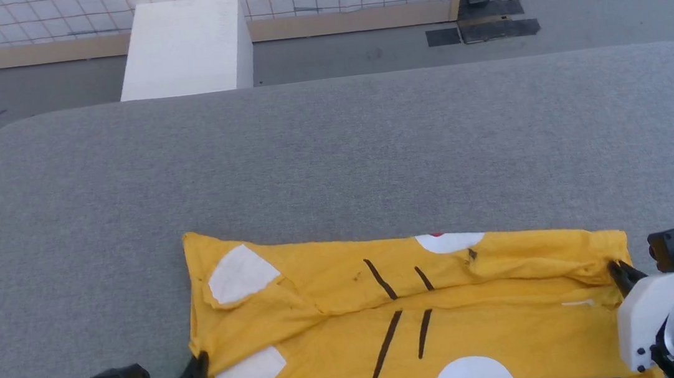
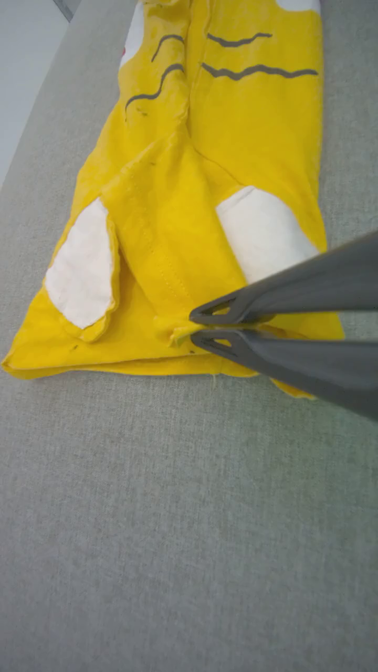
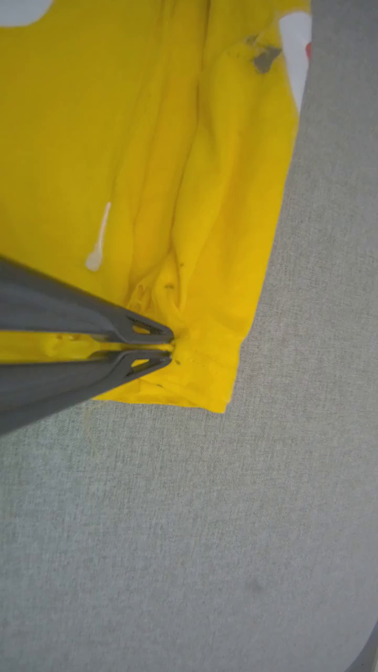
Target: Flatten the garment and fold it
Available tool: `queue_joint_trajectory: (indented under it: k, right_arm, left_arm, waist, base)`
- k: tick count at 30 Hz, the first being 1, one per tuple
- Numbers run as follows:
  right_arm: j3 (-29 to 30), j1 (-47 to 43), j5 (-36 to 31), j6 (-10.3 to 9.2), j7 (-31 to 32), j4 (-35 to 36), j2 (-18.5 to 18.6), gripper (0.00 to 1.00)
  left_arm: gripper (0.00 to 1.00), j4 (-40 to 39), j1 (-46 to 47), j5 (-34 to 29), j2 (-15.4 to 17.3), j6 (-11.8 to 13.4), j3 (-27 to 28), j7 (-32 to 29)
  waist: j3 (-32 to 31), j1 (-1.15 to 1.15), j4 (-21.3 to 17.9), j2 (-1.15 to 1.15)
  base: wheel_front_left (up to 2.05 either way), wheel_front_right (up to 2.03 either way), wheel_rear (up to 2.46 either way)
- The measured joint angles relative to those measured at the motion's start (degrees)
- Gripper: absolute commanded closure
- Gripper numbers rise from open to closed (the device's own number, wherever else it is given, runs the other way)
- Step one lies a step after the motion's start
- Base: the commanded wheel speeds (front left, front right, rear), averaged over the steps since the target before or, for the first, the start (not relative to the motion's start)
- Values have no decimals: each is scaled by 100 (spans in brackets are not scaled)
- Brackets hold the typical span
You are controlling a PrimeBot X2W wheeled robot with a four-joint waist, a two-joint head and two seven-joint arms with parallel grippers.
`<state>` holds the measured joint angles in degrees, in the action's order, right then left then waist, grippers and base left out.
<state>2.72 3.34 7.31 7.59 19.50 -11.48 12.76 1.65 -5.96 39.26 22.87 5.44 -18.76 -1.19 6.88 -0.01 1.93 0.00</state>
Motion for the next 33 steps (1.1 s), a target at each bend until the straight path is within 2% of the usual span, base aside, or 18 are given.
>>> queue_joint_trajectory:
  k: [10, 11, 12, 13, 19, 22, 26, 33]
  right_arm:
    - [220, -52, -85, 0, 1241, 55, 43, 100]
    - [270, -52, -83, 0, 1307, 65, 0, 96]
    - [302, -53, -83, 0, 1369, 93, -49, 53]
    - [327, -60, -83, 0, 1386, 144, -88, 0]
    - [581, -315, -1, 0, 1313, 535, -314, 0]
    - [734, -465, 82, 0, 1143, 784, -450, 0]
    - [959, -633, 138, 0, 722, 1151, -675, 0]
    - [1438, -641, 198, 0, -165, 1287, -975, 0]
  left_arm:
    - [100, 806, 123, 57, -141, -199, -140, 189]
    - [58, 864, 151, 57, -144, -223, -144, 194]
    - [9, 916, 182, 56, -147, -234, -144, 235]
    - [0, 955, 212, 56, -159, -234, -137, 293]
    - [0, 984, 305, -100, -268, -226, -103, 757]
    - [0, 900, 365, -225, -321, -138, -47, 1126]
    - [0, 792, 527, -478, -355, -27, 40, 1422]
    - [0, 704, 1203, -1280, -393, 157, 158, 1567]
  waist:
    - [76, 0, 147, 0]
    - [70, 0, 148, 0]
    - [62, 0, 149, 0]
    - [52, 0, 150, 0]
    - [-55, 0, 170, 0]
    - [-117, 0, 180, 0]
    - [-168, 0, 196, 0]
    - [-193, 0, 208, 0]
  base:
    - [0, 0, 0]
    - [0, 0, 0]
    - [0, 0, 0]
    - [0, 0, 0]
    - [0, 0, 0]
    - [0, 0, 0]
    - [0, 0, 0]
    - [0, 0, 0]
